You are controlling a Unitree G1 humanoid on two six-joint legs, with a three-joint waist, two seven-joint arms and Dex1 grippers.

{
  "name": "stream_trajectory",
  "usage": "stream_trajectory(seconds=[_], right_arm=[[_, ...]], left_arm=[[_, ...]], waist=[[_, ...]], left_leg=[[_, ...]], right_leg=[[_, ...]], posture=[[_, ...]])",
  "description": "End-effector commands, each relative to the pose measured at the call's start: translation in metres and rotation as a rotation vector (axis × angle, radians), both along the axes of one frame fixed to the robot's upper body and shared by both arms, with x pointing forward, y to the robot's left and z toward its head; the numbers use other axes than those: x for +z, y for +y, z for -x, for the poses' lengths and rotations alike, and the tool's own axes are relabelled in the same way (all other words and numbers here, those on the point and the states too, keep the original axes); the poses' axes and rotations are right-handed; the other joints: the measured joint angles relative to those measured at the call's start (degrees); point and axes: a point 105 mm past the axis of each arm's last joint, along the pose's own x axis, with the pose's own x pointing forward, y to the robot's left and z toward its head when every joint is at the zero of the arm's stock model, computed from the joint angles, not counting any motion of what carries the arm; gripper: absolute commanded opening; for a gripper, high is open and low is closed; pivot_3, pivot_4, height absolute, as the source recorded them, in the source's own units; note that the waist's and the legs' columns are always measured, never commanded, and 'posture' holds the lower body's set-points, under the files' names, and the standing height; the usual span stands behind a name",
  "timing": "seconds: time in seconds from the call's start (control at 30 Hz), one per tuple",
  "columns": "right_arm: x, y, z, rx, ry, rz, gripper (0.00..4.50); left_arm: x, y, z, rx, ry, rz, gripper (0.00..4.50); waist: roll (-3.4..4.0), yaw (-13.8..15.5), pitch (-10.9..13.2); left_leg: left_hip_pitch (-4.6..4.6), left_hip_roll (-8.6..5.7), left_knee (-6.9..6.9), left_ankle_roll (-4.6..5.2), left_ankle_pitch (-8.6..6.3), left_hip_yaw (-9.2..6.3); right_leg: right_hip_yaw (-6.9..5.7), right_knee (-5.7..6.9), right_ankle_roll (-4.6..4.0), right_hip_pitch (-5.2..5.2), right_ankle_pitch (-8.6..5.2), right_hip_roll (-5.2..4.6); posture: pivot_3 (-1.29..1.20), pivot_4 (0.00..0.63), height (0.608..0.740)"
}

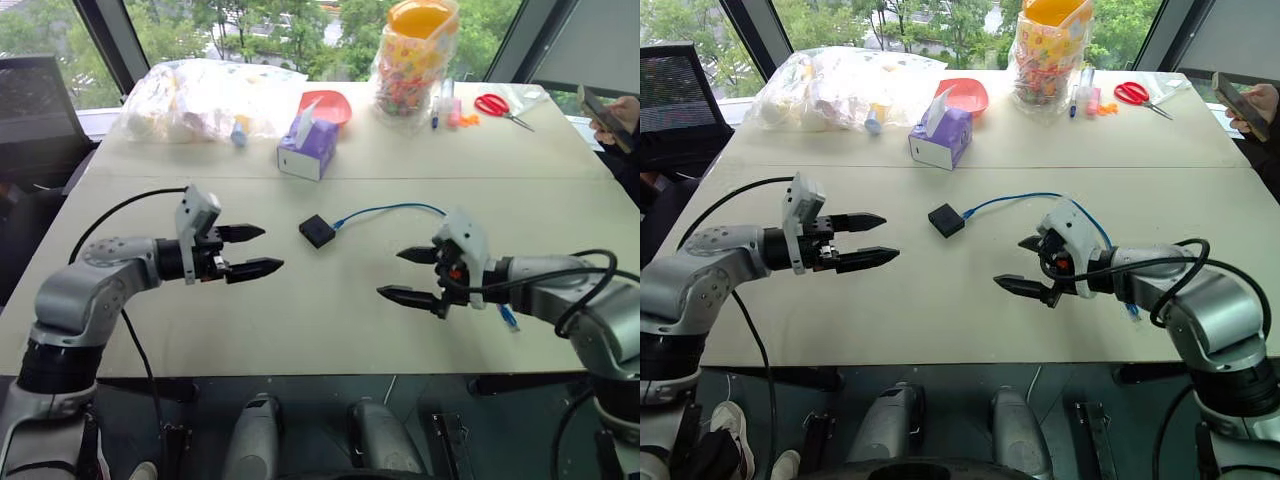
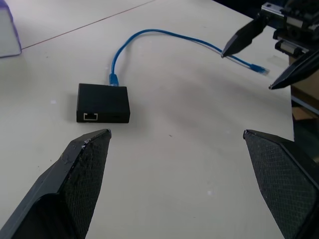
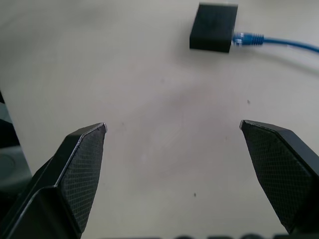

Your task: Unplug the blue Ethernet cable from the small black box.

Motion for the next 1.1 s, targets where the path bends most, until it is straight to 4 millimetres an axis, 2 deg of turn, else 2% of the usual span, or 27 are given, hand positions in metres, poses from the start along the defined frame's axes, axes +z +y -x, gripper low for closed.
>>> stream_trajectory(seconds=[0.03, 0.3, 0.57, 0.7, 0.8, 0.9, 1.1], right_arm=[[0.015, 0.004, 0.004, 0.04, -0.047, 0.01, 4.5], [0.024, 0.0, -0.003, 0.039, -0.066, 0.057, 4.5], [0.029, 0.001, -0.027, 0.111, -0.067, 0.184, 4.5], [0.031, 0.005, -0.048, 0.182, -0.111, 0.267, 4.5], [0.035, 0.015, -0.074, 0.243, -0.156, 0.324, 4.5], [0.026, 0.027, -0.102, 0.309, -0.162, 0.441, 4.5], [0.012, 0.059, -0.131, 0.448, -0.187, 0.602, 4.5]], left_arm=[[0.005, -0.001, 0.0, -0.038, -0.063, -0.026, 4.44], [0.004, -0.007, -0.004, -0.05, -0.091, -0.037, 4.44], [0.005, -0.013, -0.009, -0.041, -0.12, -0.016, 4.44], [0.007, -0.012, -0.011, -0.024, -0.129, -0.014, 4.44], [0.008, -0.009, -0.011, -0.004, -0.139, -0.011, 4.44], [0.008, -0.006, -0.011, 0.028, -0.153, -0.017, 4.44], [0.004, 0.003, -0.006, 0.081, -0.16, -0.032, 4.44]], waist=[[0.0, 0.0, 0.0], [0.0, 0.0, 0.0], [0.02, -0.09, 0.02], [0.03, -0.18, 0.02], [0.04, -0.28, 0.03], [0.08, -0.72, 0.06], [0.12, -0.44, 0.09]], left_leg=[[0.0, 0.0, 0.0, 0.0, 0.0, 0.0], [-0.08, 0.0, -0.06, 0.04, -0.02, 0.03], [-0.06, 0.0, 0.02, 0.05, -0.02, 0.08], [-0.06, 0.01, 0.01, 0.05, -0.02, 0.1], [-0.06, 0.01, 0.02, 0.05, -0.02, 0.15], [-0.01, 0.02, 0.04, 0.06, -0.01, 0.23], [-0.04, 0.03, -0.04, 0.05, -0.01, 0.26]], right_leg=[[0.0, 0.0, 0.0, 0.0, 0.0, 0.0], [0.0, 0.02, 0.02, -0.08, 0.0, 0.01], [0.03, 0.03, 0.02, -0.08, 0.0, 0.01], [0.04, 0.05, 0.03, -0.11, 0.01, 0.03], [0.05, 0.06, 0.05, -0.13, 0.01, 0.03], [0.11, 0.19, 0.23, -0.18, 0.11, 0.07], [0.1, 0.36, 0.32, -0.28, 0.14, 0.08]], posture=[[0.0, 0.15, 0.735], [0.0, 0.15, 0.735], [0.0, 0.15, 0.735], [0.0, 0.15, 0.735], [0.0, 0.15, 0.735], [0.0, 0.15, 0.735], [0.0, 0.15, 0.735]])
